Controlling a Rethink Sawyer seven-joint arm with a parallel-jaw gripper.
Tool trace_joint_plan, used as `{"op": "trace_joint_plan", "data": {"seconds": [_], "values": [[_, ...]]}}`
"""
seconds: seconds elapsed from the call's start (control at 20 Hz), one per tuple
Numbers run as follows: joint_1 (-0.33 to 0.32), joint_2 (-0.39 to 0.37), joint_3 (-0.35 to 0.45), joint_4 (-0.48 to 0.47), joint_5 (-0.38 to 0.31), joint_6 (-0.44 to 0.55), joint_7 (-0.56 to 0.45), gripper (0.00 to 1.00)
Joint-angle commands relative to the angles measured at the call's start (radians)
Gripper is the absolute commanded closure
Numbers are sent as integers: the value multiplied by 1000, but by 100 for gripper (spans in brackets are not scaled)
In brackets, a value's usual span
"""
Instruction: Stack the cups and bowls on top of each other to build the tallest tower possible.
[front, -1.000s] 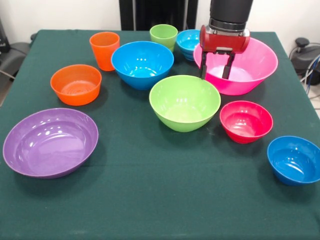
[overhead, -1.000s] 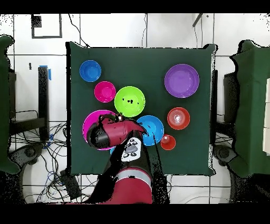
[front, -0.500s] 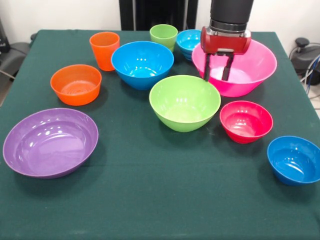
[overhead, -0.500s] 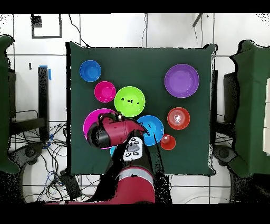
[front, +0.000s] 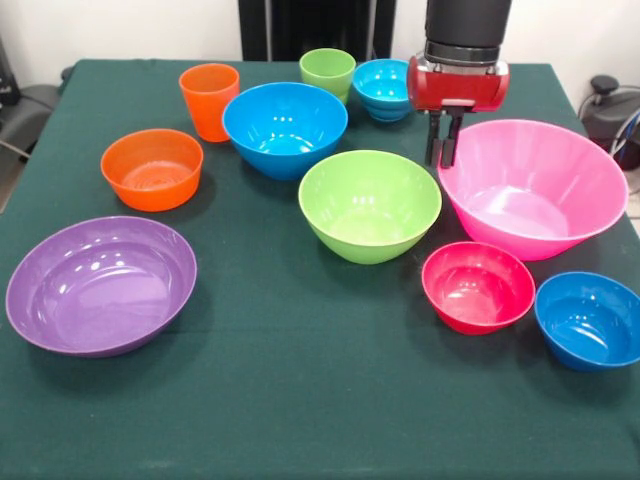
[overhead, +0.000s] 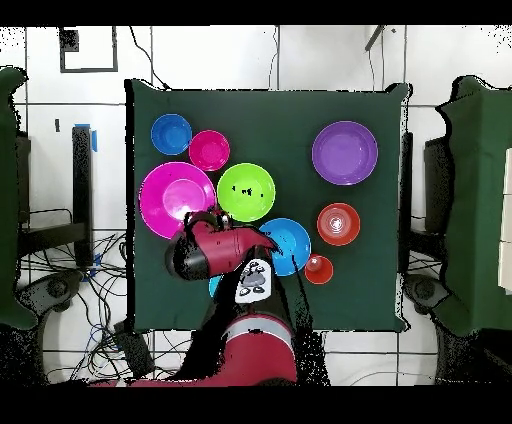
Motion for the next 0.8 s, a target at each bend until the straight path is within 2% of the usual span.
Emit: {"op": "trace_joint_plan", "data": {"seconds": [0.05, 0.8], "values": [[-56, 45, 143, 55, -41, -33, 106, 100], [-57, 42, 148, 53, -40, -11, 94, 100]]}}
